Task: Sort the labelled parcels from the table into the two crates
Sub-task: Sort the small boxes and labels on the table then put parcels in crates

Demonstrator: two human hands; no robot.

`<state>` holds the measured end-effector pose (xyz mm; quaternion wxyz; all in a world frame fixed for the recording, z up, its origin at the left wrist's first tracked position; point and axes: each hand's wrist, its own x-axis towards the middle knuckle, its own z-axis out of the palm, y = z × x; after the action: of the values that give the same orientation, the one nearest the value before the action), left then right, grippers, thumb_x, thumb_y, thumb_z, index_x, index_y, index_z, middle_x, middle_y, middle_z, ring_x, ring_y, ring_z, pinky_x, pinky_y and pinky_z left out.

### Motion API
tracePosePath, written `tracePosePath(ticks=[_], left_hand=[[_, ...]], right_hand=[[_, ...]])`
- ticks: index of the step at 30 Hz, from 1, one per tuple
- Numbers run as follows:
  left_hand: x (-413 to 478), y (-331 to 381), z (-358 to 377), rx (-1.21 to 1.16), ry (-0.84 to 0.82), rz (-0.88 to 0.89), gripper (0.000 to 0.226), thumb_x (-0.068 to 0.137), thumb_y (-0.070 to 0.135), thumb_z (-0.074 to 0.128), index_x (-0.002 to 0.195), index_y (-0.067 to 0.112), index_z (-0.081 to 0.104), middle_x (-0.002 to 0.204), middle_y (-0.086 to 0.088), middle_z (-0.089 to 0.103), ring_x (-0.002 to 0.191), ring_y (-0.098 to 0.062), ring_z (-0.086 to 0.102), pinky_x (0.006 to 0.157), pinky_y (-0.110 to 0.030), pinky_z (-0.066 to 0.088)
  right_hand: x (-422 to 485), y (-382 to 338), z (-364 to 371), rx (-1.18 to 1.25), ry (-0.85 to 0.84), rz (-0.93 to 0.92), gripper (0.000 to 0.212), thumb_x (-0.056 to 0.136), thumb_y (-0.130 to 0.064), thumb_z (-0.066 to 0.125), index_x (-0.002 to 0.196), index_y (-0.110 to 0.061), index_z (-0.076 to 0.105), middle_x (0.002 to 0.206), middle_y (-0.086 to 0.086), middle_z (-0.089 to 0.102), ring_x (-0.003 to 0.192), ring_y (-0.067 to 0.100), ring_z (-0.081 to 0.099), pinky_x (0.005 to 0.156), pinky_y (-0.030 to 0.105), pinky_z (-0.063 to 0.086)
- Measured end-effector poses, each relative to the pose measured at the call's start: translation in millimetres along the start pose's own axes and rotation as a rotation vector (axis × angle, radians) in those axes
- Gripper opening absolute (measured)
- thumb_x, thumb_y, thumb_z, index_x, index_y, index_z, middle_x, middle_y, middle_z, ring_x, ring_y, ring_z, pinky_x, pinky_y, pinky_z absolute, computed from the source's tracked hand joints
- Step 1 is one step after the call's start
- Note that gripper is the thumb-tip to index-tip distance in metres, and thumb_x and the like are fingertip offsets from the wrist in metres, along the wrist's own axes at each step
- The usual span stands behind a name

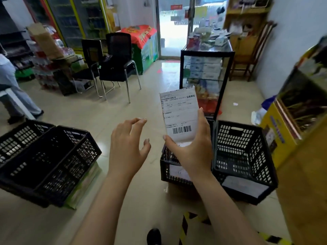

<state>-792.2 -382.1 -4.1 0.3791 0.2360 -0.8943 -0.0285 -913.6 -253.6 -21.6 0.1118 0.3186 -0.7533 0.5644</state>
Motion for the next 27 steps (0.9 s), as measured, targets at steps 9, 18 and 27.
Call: tracePosePath(ticks=[9,18,27], left_hand=[[110.2,-54.4,86.7,-0.142,-0.026,0.116,0.058,0.068,0.011,0.079,0.123,0.012,0.060,0.116,-0.007,0.059,0.103,-0.027,0.053,0.090,-0.042,0.041],[161.1,-66.5,163.6,-0.206,-0.100,0.182,0.057,0.069,0.013,0.079,0.123,0.012,0.060,0.116,-0.007,0.058,0.104,-0.026,0.051,0.091,-0.043,0.043],[218.5,-43.6,239.6,-0.210,-0.158,0.198,0.058,0.069,0.015,0.079,0.124,0.013,0.059,0.115,-0.006,0.059,0.104,-0.026,0.053,0.091,-0.042,0.043]], right_hand=[[99.1,28.6,58.8,-0.035,0.125,0.102,0.114,0.066,-0.049,0.085,0.155,-0.026,0.017,0.153,-0.007,0.030,0.140,0.007,0.028,0.109,0.027,0.036],[145.6,73.1,81.4,-0.076,0.200,0.212,0.114,0.067,-0.048,0.086,0.155,-0.030,0.015,0.155,-0.011,0.028,0.141,0.002,0.026,0.109,0.022,0.032],[211.4,141.0,78.8,-0.045,0.224,0.295,0.114,0.067,-0.045,0.087,0.155,-0.028,0.016,0.146,-0.019,0.029,0.133,-0.008,0.025,0.086,-0.010,0.024]])
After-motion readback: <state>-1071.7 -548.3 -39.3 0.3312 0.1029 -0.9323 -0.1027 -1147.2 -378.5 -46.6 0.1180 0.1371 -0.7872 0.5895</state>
